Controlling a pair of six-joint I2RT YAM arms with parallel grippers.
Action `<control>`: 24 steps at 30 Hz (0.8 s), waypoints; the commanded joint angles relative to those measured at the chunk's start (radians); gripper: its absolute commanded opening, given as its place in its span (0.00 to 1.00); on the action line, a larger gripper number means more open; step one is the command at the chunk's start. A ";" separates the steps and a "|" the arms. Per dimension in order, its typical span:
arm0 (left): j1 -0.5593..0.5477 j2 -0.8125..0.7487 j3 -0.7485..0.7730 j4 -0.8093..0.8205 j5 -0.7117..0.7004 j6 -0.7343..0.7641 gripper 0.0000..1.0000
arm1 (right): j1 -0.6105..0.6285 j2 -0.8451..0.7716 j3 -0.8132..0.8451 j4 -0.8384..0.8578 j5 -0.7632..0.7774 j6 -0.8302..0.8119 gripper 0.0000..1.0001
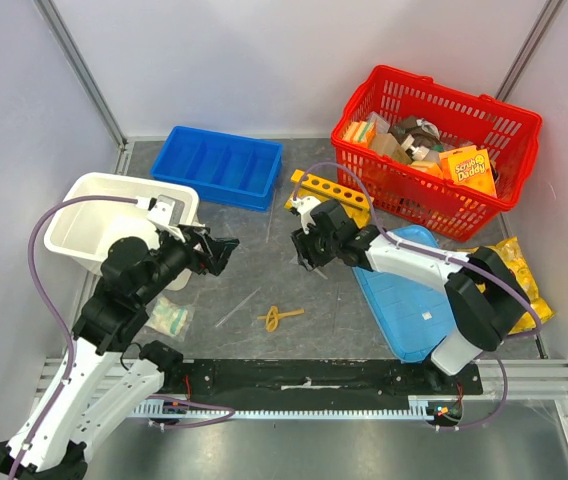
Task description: Organize the chemistry lab equipment
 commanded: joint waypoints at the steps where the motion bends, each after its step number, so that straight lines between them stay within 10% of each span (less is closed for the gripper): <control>1: -0.001 0.007 0.007 0.034 0.027 0.054 0.83 | 0.002 0.012 -0.033 0.094 0.026 -0.092 0.56; 15: -0.001 0.034 0.010 0.036 0.031 0.046 0.80 | 0.008 0.110 -0.113 0.183 0.032 -0.122 0.47; 24: -0.002 0.053 0.005 0.042 0.045 0.037 0.71 | 0.022 0.046 -0.196 0.280 0.049 -0.135 0.16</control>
